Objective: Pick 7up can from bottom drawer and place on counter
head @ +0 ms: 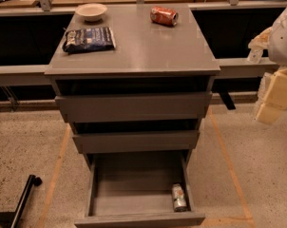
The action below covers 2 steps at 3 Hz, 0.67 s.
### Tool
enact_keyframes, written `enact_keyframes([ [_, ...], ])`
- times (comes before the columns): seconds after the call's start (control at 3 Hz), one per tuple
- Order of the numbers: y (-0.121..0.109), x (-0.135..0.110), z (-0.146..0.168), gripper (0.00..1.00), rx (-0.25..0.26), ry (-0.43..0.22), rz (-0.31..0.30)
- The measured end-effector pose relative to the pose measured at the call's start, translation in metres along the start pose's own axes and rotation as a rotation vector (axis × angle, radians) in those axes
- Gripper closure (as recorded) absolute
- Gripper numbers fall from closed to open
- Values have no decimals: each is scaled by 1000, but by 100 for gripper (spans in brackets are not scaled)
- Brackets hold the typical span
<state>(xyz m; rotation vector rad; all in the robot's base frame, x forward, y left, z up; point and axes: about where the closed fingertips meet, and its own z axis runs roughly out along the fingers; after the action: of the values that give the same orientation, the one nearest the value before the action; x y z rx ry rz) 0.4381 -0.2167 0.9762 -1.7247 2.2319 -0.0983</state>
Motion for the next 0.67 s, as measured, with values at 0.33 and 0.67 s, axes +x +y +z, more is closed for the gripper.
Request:
enact_keyframes([
  [0.33,0,0,0,0,0,0,0],
  [0.67,0,-4,18,0,12,-2,55],
])
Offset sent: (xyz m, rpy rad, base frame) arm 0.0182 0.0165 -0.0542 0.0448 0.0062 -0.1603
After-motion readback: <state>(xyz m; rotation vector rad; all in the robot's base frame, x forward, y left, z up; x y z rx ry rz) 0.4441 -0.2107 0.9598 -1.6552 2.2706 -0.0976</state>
